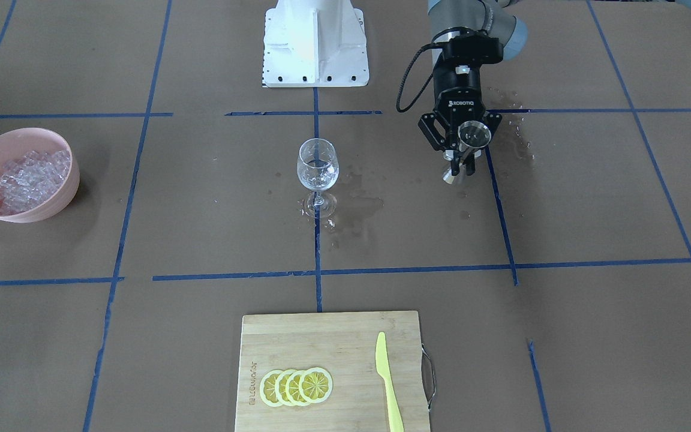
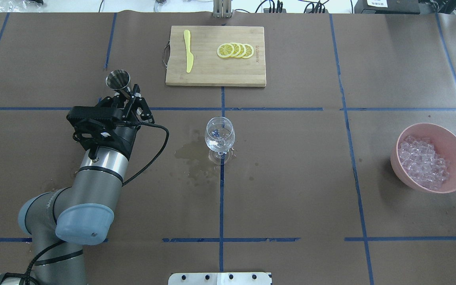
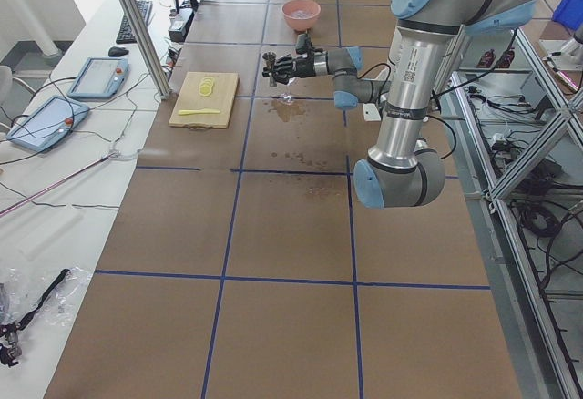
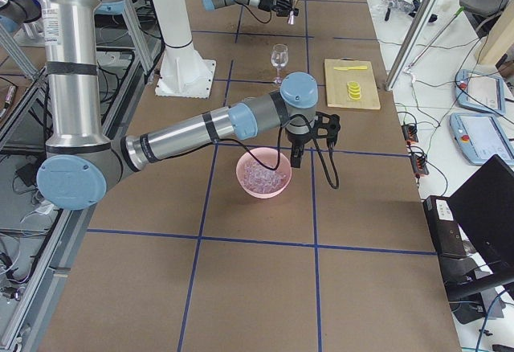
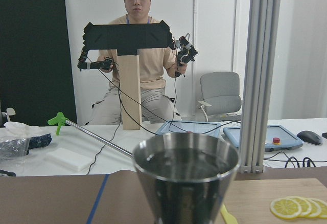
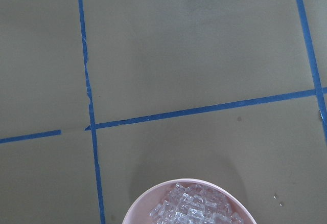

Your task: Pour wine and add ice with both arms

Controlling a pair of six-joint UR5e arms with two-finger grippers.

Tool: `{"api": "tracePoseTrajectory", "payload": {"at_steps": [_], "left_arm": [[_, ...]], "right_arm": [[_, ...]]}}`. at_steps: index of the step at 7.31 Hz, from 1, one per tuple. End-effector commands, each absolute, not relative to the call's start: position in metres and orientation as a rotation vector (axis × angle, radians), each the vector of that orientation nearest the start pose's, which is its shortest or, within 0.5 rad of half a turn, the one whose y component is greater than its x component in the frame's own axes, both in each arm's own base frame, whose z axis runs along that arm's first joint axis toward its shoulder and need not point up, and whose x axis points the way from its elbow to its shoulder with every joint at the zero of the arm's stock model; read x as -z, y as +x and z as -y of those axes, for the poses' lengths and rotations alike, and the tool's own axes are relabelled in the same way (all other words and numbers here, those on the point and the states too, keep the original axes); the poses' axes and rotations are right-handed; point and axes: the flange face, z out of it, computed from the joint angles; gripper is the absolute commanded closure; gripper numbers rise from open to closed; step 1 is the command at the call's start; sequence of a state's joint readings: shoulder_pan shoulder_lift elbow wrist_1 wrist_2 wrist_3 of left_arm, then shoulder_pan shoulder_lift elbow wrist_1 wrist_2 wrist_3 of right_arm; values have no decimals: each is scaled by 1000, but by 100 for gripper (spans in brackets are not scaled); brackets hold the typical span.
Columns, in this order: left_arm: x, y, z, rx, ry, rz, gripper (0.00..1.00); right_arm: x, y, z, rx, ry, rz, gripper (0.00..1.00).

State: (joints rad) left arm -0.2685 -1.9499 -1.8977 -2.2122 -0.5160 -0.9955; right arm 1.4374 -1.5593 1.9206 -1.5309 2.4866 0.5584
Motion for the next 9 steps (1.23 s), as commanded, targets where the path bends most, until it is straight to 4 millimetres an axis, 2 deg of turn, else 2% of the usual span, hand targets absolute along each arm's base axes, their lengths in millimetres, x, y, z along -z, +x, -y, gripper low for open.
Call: {"api": "tracePoseTrajectory", "payload": {"at_steps": [1,2,3,4,5,9], "left_arm": [[-208,468,331,400,1277,-747,100],[-193,474,324,366,1288,-753,100],[-186,479,318,336,1295,-749,100],[-187,491,311,316,1288,-750,100],[-191,510,314,296,1288,-725,100],[-181,509,315,61,1386,-522,100]], "right_arm": [[-467,-11,489,-208,42,977,0],[-467,-11,489,-208,42,976,0],[-468,-11,489,-209,41,975,0],[-469,-11,489,-210,38,975,0],[-469,-11,489,-210,38,975,0],[-469,-13,489,-206,36,977,0]]}}
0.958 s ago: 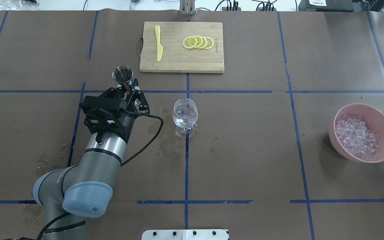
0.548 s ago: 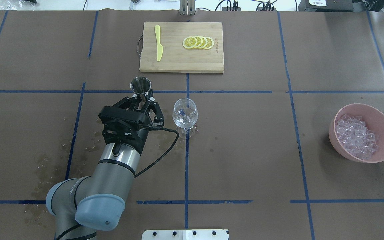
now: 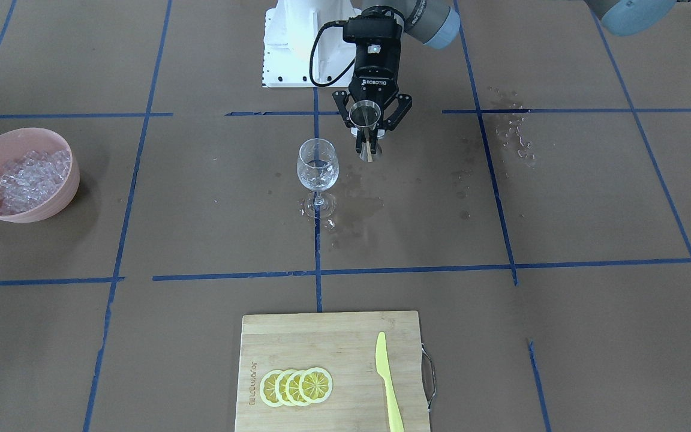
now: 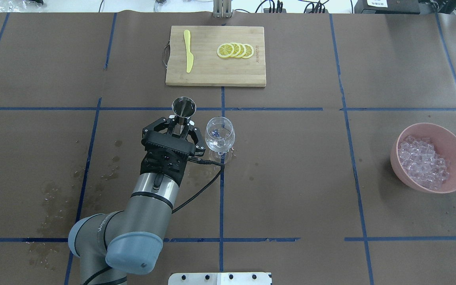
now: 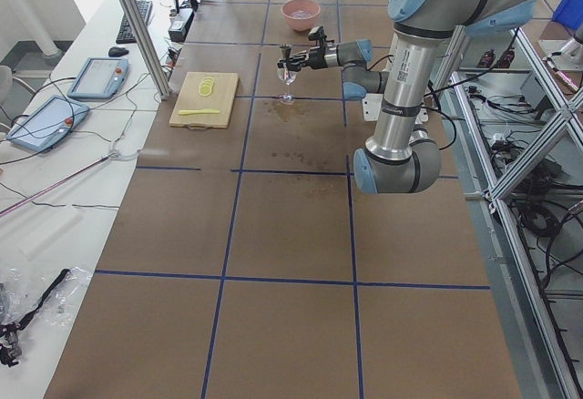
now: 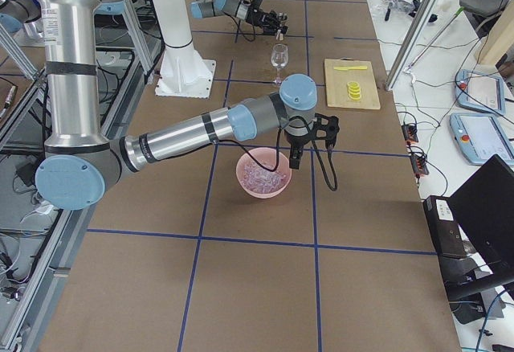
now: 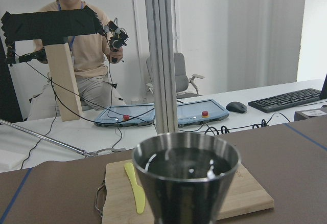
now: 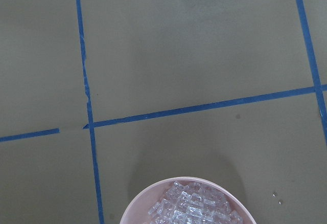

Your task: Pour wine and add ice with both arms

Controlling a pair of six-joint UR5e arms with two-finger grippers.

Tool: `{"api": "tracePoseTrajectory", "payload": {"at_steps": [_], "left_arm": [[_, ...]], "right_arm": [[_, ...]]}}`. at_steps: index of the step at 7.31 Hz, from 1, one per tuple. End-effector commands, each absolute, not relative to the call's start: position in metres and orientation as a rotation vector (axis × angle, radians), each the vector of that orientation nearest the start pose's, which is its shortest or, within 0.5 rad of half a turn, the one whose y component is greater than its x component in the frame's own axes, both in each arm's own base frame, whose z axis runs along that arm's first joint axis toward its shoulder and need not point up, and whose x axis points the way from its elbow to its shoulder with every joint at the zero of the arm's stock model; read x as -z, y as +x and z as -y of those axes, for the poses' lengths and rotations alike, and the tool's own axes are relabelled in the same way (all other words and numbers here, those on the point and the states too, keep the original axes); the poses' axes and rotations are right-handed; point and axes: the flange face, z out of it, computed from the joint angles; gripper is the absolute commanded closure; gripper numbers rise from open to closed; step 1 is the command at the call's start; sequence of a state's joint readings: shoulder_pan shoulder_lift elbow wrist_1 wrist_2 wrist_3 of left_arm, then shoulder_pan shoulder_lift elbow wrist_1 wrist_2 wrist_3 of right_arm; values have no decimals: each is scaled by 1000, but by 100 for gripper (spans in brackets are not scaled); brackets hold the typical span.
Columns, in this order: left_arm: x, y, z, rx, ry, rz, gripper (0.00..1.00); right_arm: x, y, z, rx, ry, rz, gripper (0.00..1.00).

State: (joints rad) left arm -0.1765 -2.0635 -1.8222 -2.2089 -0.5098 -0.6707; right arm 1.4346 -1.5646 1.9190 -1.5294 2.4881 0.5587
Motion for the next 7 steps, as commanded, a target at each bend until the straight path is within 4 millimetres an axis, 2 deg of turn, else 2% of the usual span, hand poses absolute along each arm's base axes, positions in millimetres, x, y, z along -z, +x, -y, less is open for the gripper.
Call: {"api": "tracePoseTrajectory", "payload": {"at_steps": [1,3,7], "left_arm": [[-182,508,316,20,1413,-451,100],[-180,505,317,-106,1465,-279,100],[-178,510,319,-268,1480,-95,100]], "right_arm": [[-470,-15,489,-205,32,976,0],[-472,-16,489,-204,29,975,0],[-473,-20,489,-197,22,976,0]]}}
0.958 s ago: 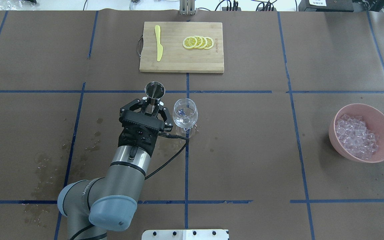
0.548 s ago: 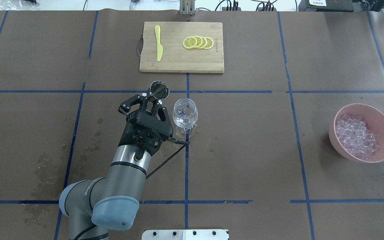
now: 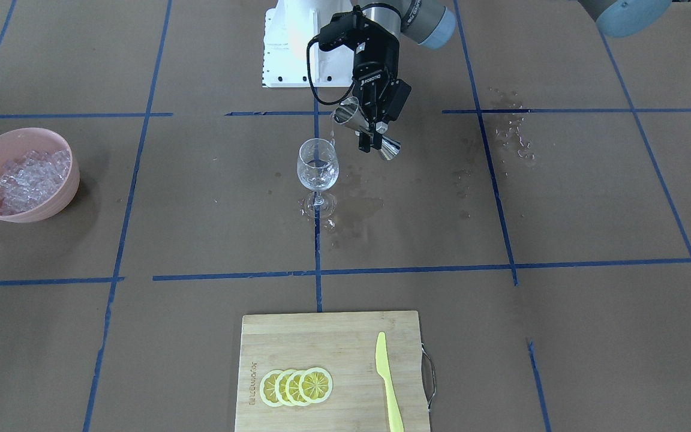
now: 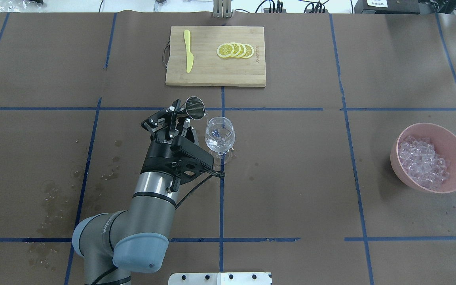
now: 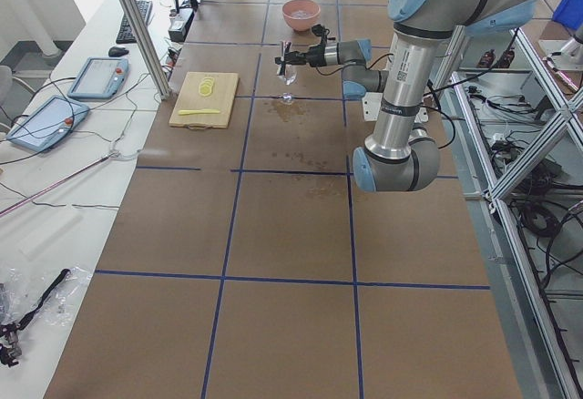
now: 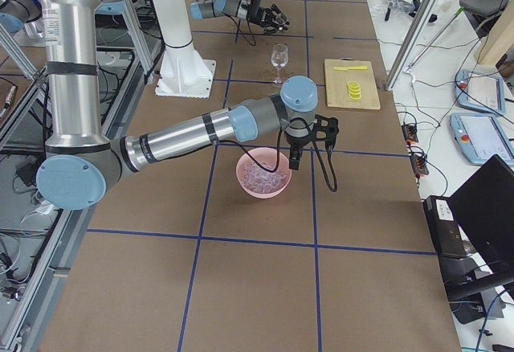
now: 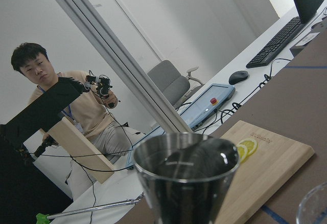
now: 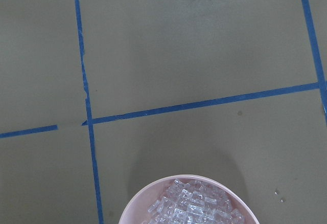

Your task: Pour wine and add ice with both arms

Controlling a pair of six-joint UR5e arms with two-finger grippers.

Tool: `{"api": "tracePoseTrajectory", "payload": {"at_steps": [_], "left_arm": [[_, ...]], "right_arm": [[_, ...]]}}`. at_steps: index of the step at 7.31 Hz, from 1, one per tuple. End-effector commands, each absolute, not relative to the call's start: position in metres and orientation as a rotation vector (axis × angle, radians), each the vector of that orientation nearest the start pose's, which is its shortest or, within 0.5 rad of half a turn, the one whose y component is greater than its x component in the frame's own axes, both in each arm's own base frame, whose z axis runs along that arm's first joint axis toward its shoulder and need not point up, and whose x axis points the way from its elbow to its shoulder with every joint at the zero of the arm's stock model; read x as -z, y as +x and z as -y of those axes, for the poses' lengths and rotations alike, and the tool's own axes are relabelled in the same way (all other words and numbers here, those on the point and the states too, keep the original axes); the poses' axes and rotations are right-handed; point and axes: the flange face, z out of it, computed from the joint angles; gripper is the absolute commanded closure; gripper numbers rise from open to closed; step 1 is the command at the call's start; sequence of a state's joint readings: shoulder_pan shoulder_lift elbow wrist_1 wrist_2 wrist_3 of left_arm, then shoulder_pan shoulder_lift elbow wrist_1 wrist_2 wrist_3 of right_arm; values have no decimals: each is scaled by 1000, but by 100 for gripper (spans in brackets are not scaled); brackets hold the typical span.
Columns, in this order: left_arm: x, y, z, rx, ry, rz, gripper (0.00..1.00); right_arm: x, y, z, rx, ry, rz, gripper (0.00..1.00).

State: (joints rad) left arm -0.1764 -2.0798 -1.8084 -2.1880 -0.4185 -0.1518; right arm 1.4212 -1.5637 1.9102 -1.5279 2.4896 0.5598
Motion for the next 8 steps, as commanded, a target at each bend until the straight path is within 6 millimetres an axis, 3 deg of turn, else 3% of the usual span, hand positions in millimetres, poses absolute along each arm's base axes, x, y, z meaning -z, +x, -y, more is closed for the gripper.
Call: {"api": "tracePoseTrajectory", "payload": {"at_steps": [1,8], "left_arm": [[-170,516,320,-293,1469,-65,100],[-161,518,323,-517,1459,188,100]], "right_arm": [[-474,-22,490,-195,19,976,0],[-475,-23,490,-194,15,975,0]]}}
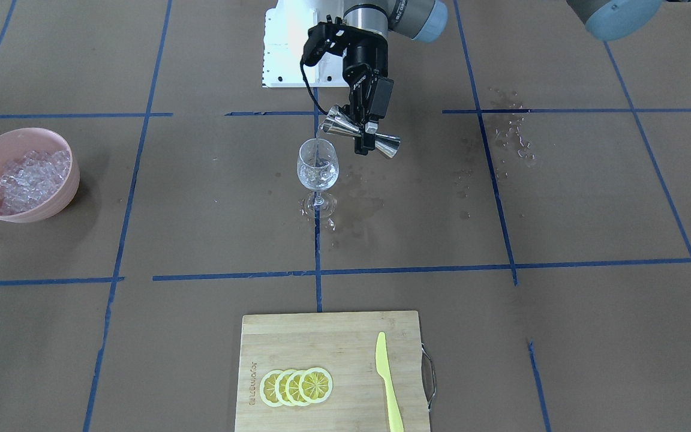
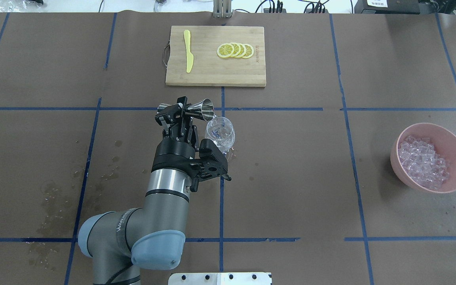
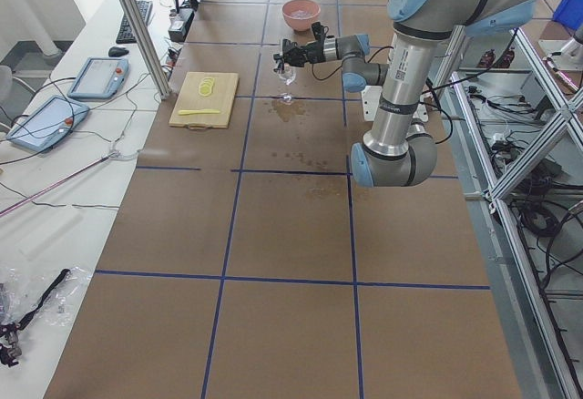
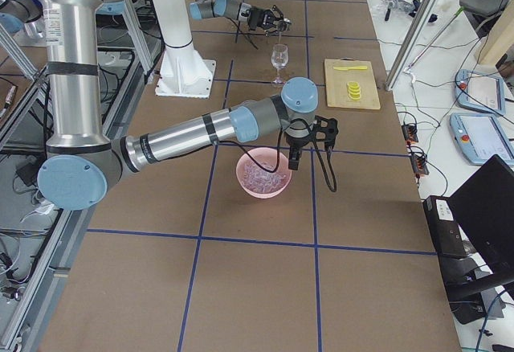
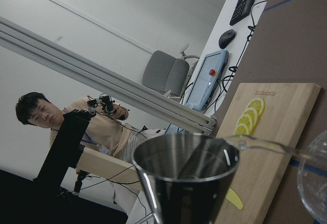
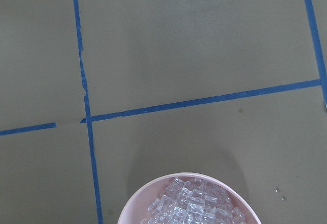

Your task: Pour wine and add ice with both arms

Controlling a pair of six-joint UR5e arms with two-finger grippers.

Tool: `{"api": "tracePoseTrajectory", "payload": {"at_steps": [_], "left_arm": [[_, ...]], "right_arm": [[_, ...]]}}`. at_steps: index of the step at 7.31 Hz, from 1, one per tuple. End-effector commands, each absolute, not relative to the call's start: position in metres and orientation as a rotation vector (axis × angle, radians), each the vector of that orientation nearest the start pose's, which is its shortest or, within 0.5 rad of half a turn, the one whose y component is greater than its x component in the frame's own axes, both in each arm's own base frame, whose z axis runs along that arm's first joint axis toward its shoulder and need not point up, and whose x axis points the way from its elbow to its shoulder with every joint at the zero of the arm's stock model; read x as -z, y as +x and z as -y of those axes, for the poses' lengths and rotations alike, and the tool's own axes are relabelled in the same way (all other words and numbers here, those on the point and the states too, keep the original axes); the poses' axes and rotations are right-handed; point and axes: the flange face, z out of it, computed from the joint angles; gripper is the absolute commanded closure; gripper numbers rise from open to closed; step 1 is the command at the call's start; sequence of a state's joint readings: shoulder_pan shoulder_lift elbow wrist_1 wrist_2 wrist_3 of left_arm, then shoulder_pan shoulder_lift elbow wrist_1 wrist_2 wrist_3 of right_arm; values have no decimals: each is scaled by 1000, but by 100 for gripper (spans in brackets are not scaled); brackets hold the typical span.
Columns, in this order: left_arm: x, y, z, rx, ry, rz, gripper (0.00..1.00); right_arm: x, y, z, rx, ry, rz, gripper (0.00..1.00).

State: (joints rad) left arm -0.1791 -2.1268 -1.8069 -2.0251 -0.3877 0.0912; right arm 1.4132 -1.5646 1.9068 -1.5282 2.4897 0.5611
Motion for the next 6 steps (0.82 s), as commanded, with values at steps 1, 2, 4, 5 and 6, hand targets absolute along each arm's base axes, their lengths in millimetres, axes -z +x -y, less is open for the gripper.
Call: {"api": "tracePoseTrajectory", "payload": {"at_steps": [1,2,4,5,6], "left_arm": [[-161,517,323,-553,1458,221,100],[-160,517,323,-603,1455,269,100],[-159,515,323,-711,1437,393,100],[-159,515,323,-741,1432,438,100],[-160,516,323,-760,1425,474,100]], "right_arm": [[-475,-23,490,-195,14,975,0],[-474,-23,490,-194,15,975,0],[-475,-23,490,-195,13,976,0],[-475,-23,490,-195,13,976,0],[-477,-23,490,-196,9,975,0]]}}
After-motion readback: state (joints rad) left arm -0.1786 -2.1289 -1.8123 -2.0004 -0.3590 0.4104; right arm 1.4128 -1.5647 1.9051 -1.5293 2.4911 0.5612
